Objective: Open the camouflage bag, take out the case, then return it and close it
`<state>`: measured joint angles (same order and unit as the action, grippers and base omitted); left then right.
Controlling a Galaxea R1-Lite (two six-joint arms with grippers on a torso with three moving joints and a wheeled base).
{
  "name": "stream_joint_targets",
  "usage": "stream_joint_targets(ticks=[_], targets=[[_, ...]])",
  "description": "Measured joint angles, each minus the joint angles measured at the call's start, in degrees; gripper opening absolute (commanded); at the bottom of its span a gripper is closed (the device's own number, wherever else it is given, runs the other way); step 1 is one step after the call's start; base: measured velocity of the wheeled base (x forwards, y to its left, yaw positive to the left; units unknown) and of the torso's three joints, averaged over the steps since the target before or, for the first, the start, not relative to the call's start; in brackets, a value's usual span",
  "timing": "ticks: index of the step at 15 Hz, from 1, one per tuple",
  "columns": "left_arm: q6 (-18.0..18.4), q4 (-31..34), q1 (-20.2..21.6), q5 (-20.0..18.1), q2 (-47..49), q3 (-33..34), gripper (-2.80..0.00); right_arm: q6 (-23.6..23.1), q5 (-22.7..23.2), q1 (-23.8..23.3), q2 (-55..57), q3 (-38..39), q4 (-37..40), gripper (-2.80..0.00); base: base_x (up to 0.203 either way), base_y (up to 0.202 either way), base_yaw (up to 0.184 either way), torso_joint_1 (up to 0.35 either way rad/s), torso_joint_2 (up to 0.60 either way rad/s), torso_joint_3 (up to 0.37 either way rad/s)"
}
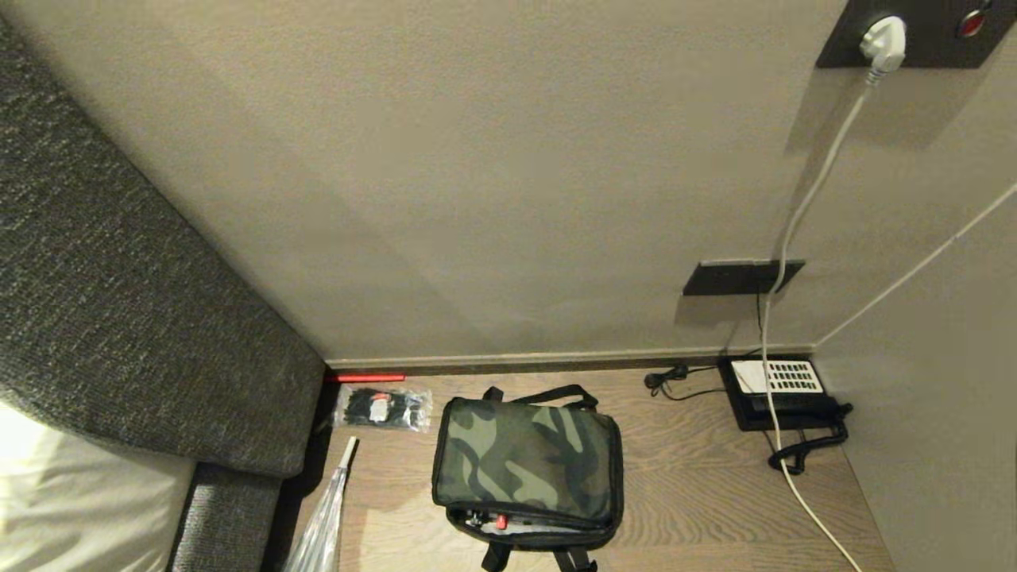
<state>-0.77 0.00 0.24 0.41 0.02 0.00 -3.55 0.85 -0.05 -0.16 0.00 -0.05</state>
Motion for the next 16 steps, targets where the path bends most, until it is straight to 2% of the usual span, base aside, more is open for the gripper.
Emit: stream_joint_targets(ticks=[16], targets=[[-0.1,0.0,0.0,0.0,0.0,0.0,-2.8,0.0,0.0,0.0,0.0,0.0,0.0,-2.8,0.0,0.0,0.0,0.002,0.0,0.202]])
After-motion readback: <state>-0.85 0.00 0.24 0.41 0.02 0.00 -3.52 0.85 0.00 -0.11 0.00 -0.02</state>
